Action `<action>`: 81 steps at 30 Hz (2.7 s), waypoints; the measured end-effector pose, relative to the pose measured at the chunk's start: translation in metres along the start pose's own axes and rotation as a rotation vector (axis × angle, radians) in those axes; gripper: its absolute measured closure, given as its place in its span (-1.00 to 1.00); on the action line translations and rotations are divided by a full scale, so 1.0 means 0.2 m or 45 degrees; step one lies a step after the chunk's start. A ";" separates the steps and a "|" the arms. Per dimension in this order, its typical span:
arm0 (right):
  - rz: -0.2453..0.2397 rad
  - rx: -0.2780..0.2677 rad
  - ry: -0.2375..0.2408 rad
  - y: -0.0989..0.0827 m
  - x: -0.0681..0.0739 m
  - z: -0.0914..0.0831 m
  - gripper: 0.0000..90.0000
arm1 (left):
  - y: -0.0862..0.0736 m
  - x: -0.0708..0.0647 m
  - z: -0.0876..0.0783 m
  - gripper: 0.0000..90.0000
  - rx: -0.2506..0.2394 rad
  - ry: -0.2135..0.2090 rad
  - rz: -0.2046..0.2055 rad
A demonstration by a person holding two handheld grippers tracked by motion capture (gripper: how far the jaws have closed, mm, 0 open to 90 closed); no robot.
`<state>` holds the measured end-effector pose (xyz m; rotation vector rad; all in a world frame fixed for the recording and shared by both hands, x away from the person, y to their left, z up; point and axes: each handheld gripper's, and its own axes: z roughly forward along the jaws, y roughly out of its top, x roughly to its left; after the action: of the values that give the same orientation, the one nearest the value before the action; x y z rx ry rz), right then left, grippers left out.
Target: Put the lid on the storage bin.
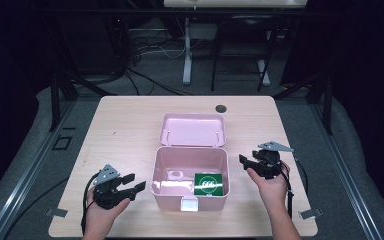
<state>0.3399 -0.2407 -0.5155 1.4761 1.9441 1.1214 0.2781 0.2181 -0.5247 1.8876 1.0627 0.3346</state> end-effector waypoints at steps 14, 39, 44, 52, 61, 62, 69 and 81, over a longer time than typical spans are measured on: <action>-0.062 0.010 -0.028 -0.01 0.03 0.01 0.13 | 0.02 0.02 -0.01 0.04 -0.033 0.030 -0.025; -0.013 0.061 0.164 0.26 0.10 -0.07 0.16 | 0.05 0.00 -0.09 0.11 -0.063 0.039 0.013; -0.051 0.098 0.145 0.33 0.11 -0.08 0.16 | 0.04 -0.01 -0.09 0.12 -0.070 0.026 0.018; -0.070 0.157 0.127 0.43 0.12 -0.05 0.16 | 0.04 -0.04 -0.08 0.12 -0.064 0.006 0.029; -0.076 0.204 0.093 0.53 0.13 0.02 0.16 | 0.05 -0.06 -0.08 0.17 -0.070 -0.009 0.043; -0.078 0.214 0.086 0.55 0.13 0.04 0.17 | 0.05 -0.07 -0.08 0.18 -0.068 -0.017 0.048; -0.083 0.247 0.063 0.61 0.15 0.10 0.17 | 0.08 -0.10 -0.10 0.19 -0.093 -0.037 0.058; -0.051 0.331 0.021 0.69 0.16 0.23 0.25 | 0.14 -0.17 -0.13 0.32 -0.137 -0.101 0.105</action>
<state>0.4424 -0.1816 -0.4259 1.5528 2.1879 0.8920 0.2582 0.2006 -0.4821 1.8359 0.8984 0.3543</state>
